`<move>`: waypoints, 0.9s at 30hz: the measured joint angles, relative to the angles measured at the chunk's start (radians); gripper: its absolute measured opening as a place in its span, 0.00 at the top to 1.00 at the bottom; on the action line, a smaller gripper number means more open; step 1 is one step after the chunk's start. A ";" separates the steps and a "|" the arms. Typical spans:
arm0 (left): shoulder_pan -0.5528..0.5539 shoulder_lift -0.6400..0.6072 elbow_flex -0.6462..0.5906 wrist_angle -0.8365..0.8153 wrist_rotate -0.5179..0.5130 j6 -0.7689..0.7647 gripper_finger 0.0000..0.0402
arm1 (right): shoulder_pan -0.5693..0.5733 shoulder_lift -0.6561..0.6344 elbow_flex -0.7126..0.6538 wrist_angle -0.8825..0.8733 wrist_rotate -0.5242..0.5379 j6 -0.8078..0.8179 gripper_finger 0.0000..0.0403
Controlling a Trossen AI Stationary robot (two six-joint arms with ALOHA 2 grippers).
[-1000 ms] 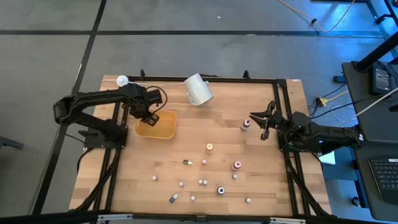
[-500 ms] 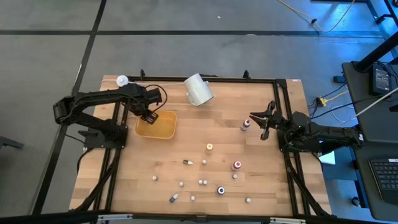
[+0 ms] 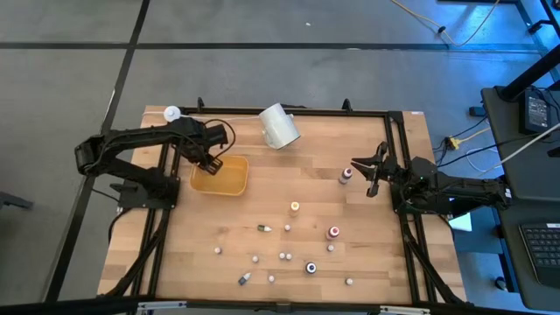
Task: Pick & Place food coloring
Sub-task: Put the large orange food coloring bottle into the bin, then put the top small green food coloring bottle into the bin
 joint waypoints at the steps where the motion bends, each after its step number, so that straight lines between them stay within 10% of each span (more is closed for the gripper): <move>1: 0.000 0.000 0.000 0.000 0.009 0.000 0.63 | 0.000 0.000 0.000 0.000 0.000 0.000 0.85; 27: -0.081 -0.018 0.220 -0.122 0.011 -0.009 0.62 | 0.000 0.000 0.000 0.000 0.000 0.000 0.85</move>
